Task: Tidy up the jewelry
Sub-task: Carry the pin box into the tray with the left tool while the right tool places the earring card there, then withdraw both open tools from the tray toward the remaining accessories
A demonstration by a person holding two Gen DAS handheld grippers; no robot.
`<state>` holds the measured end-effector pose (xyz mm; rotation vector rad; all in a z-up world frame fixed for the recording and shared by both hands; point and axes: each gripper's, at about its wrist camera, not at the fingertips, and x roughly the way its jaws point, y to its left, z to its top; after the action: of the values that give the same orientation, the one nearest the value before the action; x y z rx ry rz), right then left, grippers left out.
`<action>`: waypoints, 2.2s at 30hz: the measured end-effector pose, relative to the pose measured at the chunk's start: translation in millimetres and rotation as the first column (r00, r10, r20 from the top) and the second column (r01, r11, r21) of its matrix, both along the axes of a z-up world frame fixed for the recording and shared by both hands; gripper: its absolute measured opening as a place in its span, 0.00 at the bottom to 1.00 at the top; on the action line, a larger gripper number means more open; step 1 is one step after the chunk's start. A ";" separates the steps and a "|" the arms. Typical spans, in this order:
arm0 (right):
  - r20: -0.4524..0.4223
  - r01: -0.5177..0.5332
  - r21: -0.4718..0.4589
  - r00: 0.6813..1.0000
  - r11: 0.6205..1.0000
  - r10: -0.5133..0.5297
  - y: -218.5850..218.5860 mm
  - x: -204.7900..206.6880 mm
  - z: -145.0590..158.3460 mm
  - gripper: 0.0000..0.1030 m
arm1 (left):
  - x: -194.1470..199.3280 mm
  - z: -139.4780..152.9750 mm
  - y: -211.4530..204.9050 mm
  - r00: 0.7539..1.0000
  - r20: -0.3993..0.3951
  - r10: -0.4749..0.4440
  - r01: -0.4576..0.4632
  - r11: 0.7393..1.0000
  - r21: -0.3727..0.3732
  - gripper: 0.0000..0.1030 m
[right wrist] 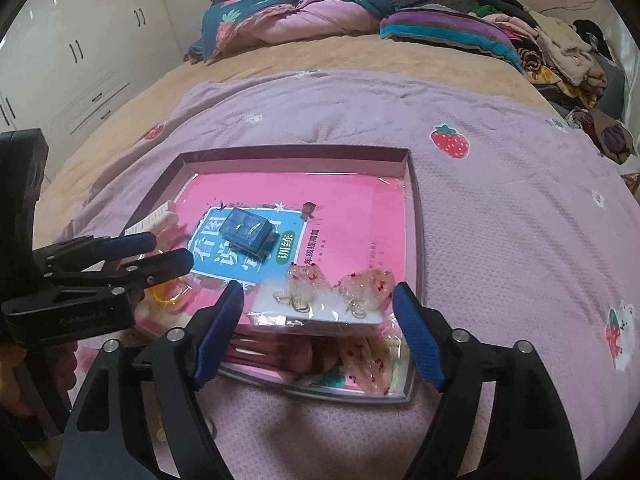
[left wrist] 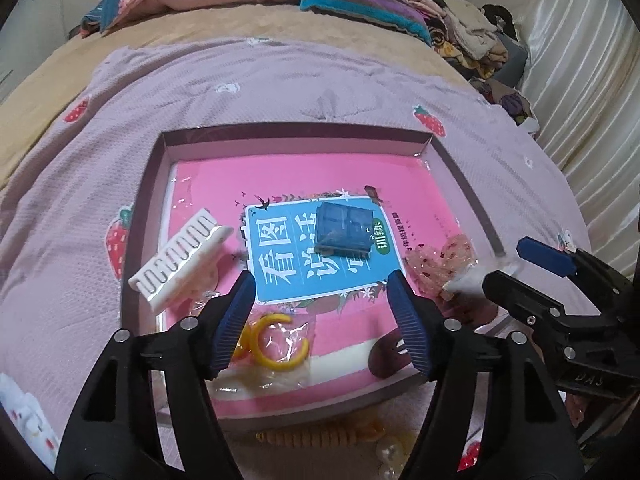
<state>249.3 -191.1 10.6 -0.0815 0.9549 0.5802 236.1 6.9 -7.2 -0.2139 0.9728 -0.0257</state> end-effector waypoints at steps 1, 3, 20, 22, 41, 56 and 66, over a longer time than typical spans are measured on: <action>0.000 0.008 0.012 1.000 1.000 -0.008 -3.0 -1.1 2.0 0.78 | -1.9 1.9 0.3 1.000 0.004 0.003 -0.003 1.000 0.000 0.63; -0.002 0.029 0.036 1.000 0.999 -0.029 -10.8 -4.0 6.2 0.80 | -6.0 6.9 1.7 1.000 0.014 0.008 -0.008 1.000 0.001 0.63; 0.053 0.113 0.156 0.991 0.981 -0.122 -61.1 -43.5 58.4 0.91 | -44.1 49.3 21.0 0.992 0.099 0.078 -0.076 0.997 -0.021 0.88; 0.067 0.119 0.160 0.989 0.980 -0.131 -66.5 -49.5 65.3 0.91 | -49.6 54.3 23.8 0.991 0.109 0.083 -0.081 0.997 -0.021 0.88; 0.186 0.092 0.221 0.973 0.971 -0.135 -86.5 -106.6 113.5 0.91 | -109.7 101.1 29.0 0.969 0.231 0.086 -0.087 0.996 -0.003 0.90; 0.183 0.038 0.187 0.980 0.982 -0.073 -68.4 -147.2 96.6 0.94 | -143.4 88.8 27.1 0.968 0.241 0.076 -0.084 0.996 0.025 0.90; 0.152 -0.009 0.134 0.988 0.991 -0.012 -48.0 -163.3 72.1 0.94 | -159.7 66.6 24.6 0.978 0.201 0.058 -0.071 0.996 0.061 0.90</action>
<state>86.0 -239.1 82.7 -0.0042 0.7655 0.6265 76.3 31.5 59.4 -0.1766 0.7650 0.0446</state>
